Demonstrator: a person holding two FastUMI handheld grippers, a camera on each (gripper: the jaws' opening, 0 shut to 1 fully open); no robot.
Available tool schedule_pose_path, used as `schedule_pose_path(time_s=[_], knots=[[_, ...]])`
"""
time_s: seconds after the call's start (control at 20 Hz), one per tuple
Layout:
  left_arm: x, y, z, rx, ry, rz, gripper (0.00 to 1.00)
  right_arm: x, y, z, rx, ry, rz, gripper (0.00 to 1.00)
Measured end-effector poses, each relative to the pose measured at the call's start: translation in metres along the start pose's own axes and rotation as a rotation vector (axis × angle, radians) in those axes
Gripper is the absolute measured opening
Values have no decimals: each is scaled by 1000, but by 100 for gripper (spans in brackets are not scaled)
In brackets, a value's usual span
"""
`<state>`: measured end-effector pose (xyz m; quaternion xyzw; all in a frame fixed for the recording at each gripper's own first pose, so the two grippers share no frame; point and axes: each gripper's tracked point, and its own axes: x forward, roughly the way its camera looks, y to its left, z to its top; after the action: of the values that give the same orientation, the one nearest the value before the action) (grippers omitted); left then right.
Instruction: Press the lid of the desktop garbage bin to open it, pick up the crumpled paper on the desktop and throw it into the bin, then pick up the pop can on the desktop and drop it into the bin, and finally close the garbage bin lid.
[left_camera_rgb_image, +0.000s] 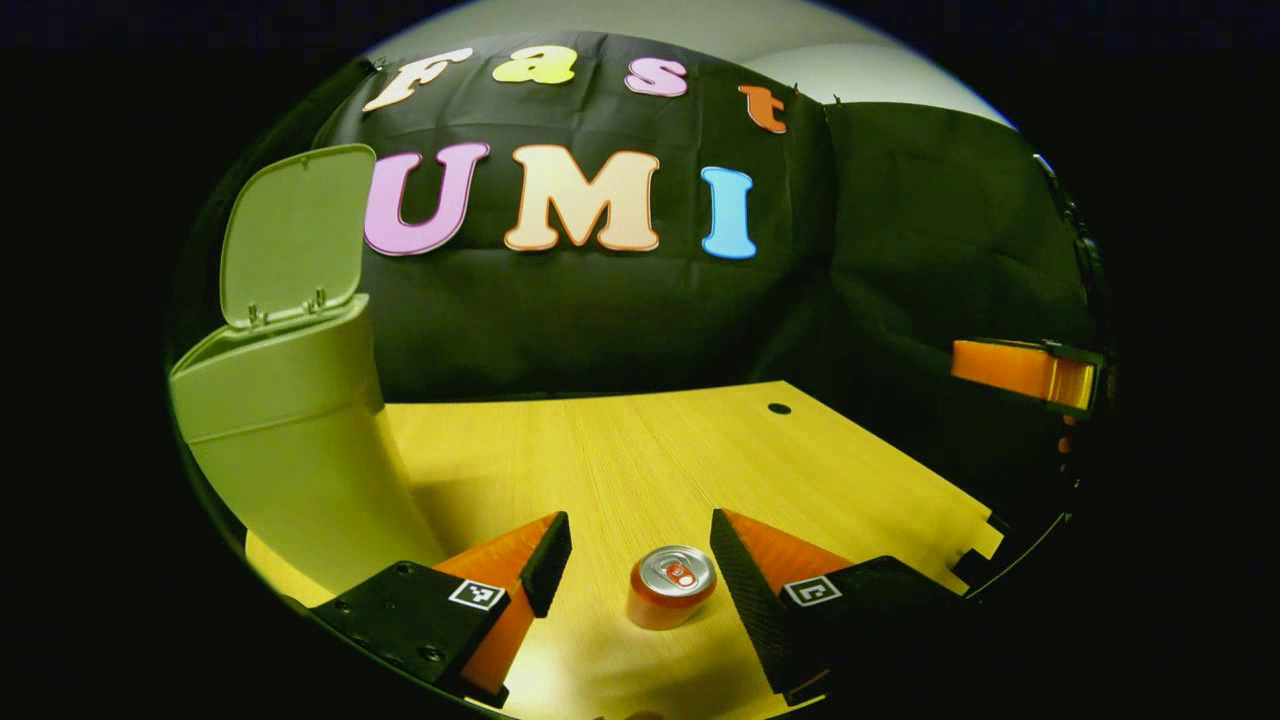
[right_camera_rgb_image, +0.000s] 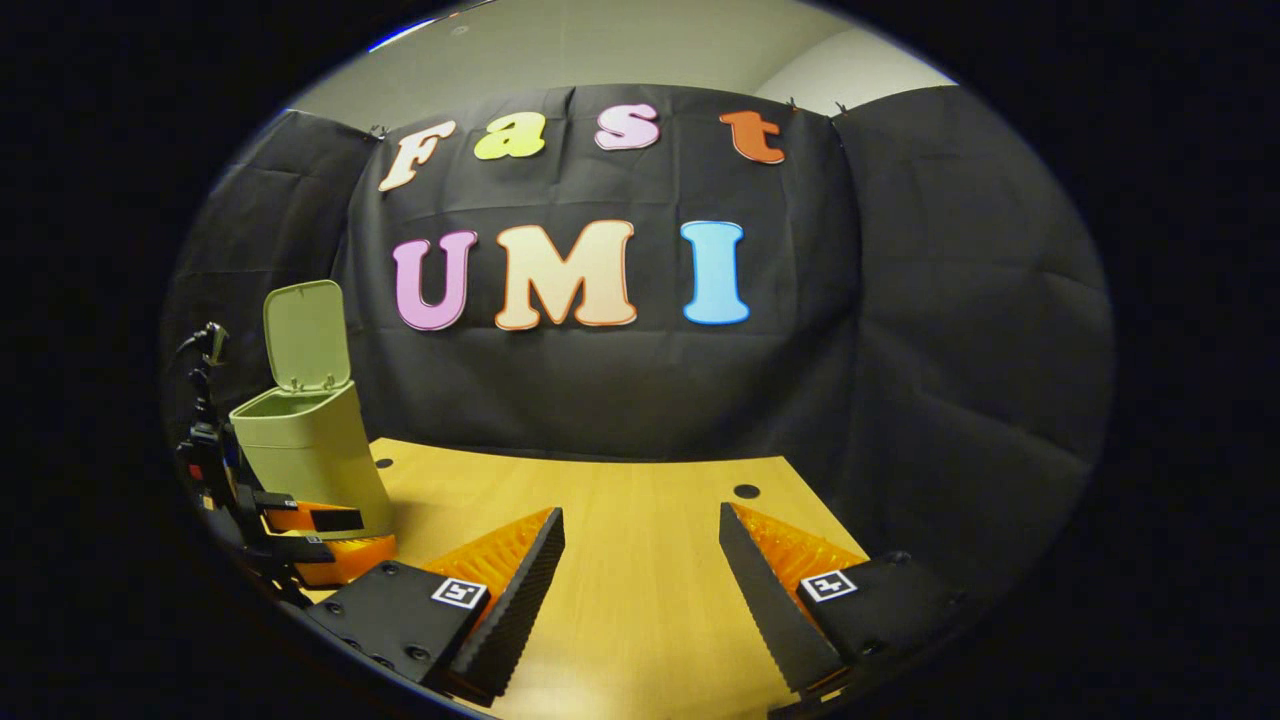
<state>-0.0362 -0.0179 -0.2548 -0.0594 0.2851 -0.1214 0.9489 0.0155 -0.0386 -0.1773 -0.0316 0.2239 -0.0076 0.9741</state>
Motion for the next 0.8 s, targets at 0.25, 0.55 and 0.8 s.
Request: schedule_pose_path(time_s=[0.25,0.55,0.8], knots=[[22,-17,-26,-28,49,-24,87,-18,-32,-16,-1,28,-42,98],[47,-17,-65,-9,137,7,88,-26,-58,-39,36,76,-61,98],[57,-12,-96,14,209,30,88,-35,-67,-40,-6,73,-58,98]])
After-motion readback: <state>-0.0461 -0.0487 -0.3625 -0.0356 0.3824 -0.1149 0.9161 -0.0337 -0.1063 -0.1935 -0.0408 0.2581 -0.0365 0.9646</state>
